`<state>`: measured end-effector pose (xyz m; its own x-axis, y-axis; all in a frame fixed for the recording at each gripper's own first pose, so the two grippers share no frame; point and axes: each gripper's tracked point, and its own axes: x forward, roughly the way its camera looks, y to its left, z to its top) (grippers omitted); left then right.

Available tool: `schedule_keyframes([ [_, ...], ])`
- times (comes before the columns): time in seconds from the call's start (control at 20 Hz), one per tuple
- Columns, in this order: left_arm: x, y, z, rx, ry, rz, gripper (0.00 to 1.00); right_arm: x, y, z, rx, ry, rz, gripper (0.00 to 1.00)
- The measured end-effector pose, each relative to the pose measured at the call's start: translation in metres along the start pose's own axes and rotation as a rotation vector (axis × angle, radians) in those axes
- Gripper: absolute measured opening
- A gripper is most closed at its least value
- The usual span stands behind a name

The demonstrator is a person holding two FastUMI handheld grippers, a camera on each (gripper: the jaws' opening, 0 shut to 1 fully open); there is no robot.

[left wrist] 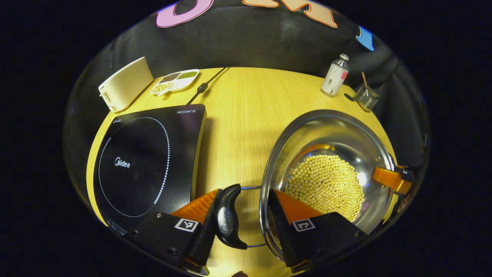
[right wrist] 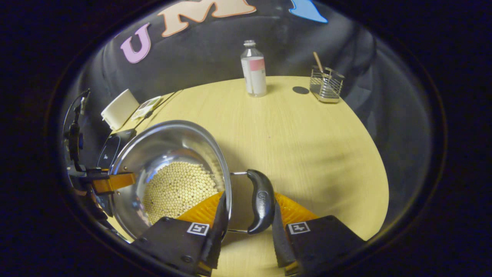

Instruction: First push the handle of the pot to place it horizontally, then grasp the pot with both hands and set it on the induction cooktop.

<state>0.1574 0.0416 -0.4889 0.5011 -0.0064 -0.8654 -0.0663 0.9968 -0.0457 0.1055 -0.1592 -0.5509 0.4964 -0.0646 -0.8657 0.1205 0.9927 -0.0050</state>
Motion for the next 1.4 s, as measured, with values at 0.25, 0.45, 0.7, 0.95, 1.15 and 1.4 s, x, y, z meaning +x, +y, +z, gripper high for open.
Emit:
schedule_keyframes([
  [0.25,0.001,0.000,0.003,0.004,-0.002,-0.042,0.66,-0.001,0.000,-0.002,0.034,-0.007,-0.002,0.51],
  [0.45,-0.004,-0.001,0.000,-0.006,0.015,-0.059,0.59,-0.007,-0.001,-0.005,0.047,0.003,-0.032,0.51],
  [0.7,-0.014,-0.003,0.011,0.032,-0.010,-0.080,0.60,-0.021,0.000,-0.005,0.079,-0.020,-0.050,0.51],
  [0.95,-0.034,0.005,0.023,0.051,-0.036,-0.085,0.63,-0.038,0.012,0.003,0.102,-0.047,-0.052,0.51],
  [1.15,-0.057,0.019,0.029,0.052,-0.073,-0.094,0.60,-0.057,0.031,0.009,0.101,-0.079,-0.046,0.51],
  [1.4,-0.092,0.050,0.032,0.026,-0.109,-0.127,0.59,-0.091,0.071,0.017,0.076,-0.119,-0.056,0.51],
])
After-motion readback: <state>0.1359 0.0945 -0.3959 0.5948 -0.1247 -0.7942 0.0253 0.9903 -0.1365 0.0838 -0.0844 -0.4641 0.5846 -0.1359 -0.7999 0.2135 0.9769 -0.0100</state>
